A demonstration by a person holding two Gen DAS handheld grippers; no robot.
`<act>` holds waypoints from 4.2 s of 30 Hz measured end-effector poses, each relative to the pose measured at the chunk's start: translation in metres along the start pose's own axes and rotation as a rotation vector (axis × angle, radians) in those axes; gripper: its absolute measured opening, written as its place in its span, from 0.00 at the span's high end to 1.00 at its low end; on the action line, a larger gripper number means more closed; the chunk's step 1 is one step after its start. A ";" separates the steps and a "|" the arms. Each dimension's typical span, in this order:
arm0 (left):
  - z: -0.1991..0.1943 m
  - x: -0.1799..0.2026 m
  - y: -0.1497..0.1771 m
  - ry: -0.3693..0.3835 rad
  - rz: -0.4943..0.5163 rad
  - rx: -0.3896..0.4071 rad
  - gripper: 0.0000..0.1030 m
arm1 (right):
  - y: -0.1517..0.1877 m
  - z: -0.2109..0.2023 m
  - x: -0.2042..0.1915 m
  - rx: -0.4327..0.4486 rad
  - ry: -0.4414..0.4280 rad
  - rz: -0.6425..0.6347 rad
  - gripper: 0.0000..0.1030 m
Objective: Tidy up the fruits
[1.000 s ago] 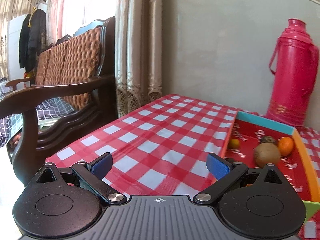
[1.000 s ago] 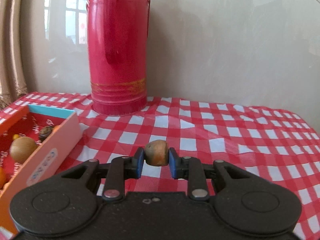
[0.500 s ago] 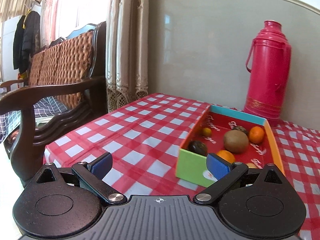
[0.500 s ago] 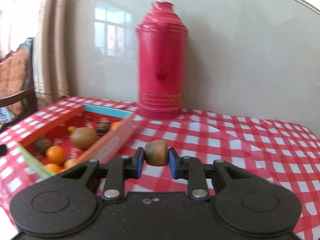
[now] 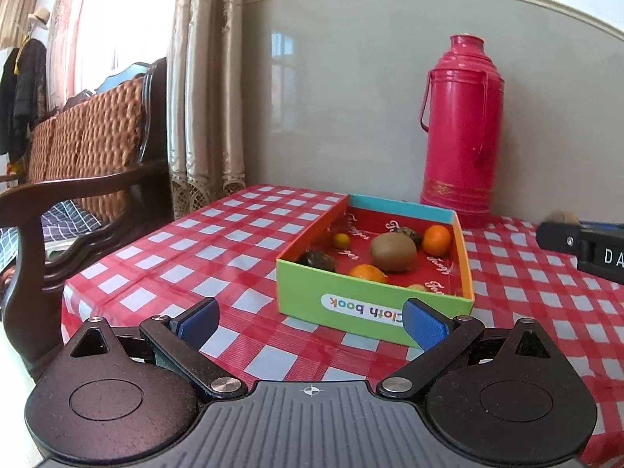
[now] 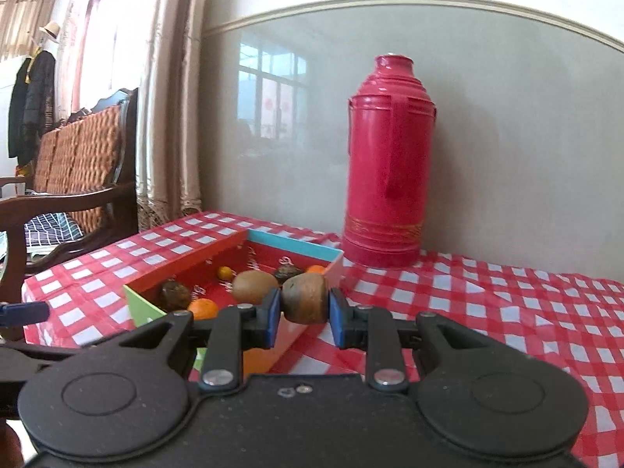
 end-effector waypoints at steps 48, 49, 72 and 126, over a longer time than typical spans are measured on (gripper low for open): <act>0.012 -0.023 0.005 -0.049 0.023 -0.047 0.03 | 0.009 0.057 -0.046 -0.023 -0.092 -0.005 0.83; 0.012 -0.023 0.005 -0.050 0.023 -0.048 0.03 | 0.009 0.059 -0.045 -0.023 -0.088 -0.003 0.82; -0.040 -0.001 -0.002 0.037 0.036 0.006 0.03 | 0.016 -0.048 0.003 0.089 0.000 0.055 0.06; -0.077 0.021 0.002 0.090 0.030 0.127 0.00 | 0.041 -0.068 0.019 0.008 0.186 -0.017 0.06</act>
Point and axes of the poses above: each gripper's, at about its wrist camera, not at the fingertips, and z roughly the way its jaws point, x to its right, y to its underside, the point moved 3 cm from there along z, roughly the way its jaws point, and after that the axes turned 1 degree about -y, right-handed, at the moved point
